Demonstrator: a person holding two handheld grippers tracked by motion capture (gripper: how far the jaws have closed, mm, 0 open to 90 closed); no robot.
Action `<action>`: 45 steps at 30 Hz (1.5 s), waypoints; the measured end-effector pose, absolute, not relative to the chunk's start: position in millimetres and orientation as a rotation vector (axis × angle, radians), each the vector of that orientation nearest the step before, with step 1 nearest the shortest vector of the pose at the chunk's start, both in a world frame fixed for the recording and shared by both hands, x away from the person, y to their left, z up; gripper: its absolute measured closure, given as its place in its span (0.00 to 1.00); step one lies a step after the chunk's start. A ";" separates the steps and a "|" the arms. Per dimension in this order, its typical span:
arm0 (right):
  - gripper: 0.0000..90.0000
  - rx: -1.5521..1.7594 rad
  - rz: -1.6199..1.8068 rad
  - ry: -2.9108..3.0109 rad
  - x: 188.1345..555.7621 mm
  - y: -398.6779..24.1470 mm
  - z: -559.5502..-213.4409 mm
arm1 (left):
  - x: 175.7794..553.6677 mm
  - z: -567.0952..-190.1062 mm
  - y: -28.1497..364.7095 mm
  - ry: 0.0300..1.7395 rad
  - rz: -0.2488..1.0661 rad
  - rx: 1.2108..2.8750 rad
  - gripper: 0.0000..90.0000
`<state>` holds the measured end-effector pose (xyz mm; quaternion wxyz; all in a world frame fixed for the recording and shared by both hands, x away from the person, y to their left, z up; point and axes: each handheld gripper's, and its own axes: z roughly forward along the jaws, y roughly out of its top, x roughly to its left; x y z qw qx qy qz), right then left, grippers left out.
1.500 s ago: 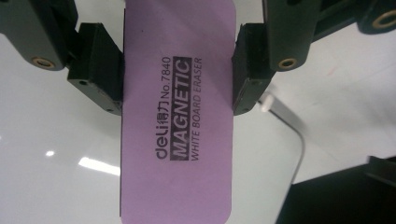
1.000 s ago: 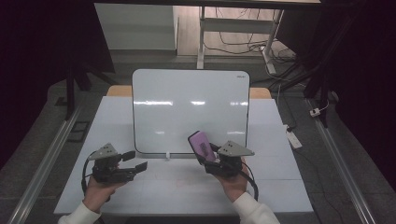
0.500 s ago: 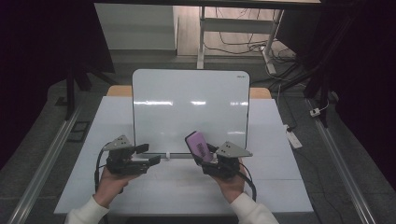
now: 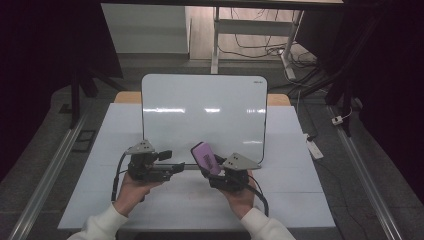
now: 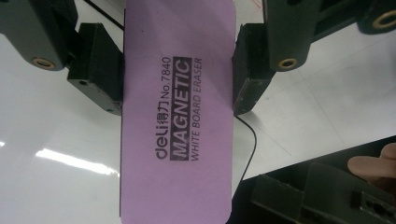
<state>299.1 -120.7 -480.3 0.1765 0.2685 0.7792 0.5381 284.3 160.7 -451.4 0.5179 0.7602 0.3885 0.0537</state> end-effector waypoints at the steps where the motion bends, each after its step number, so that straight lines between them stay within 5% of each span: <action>1: 0.45 0.760 1.526 2.208 299.6 -119.7 -481.3 | 285.2 -451.2 158.5 0.930 0.127 1.825 0.30; 17: 0.45 0.735 1.538 2.190 295.8 -112.9 -482.7 | 301.8 -454.6 129.2 0.906 0.059 1.820 0.34; 31: 0.44 0.695 1.523 2.168 291.8 -105.7 -485.2 | 309.8 -457.3 125.5 0.912 -0.018 1.766 0.68; 45: 0.30 0.728 1.531 2.239 297.7 -128.3 -477.2 | 304.6 -442.5 144.8 0.946 0.100 1.771 0.70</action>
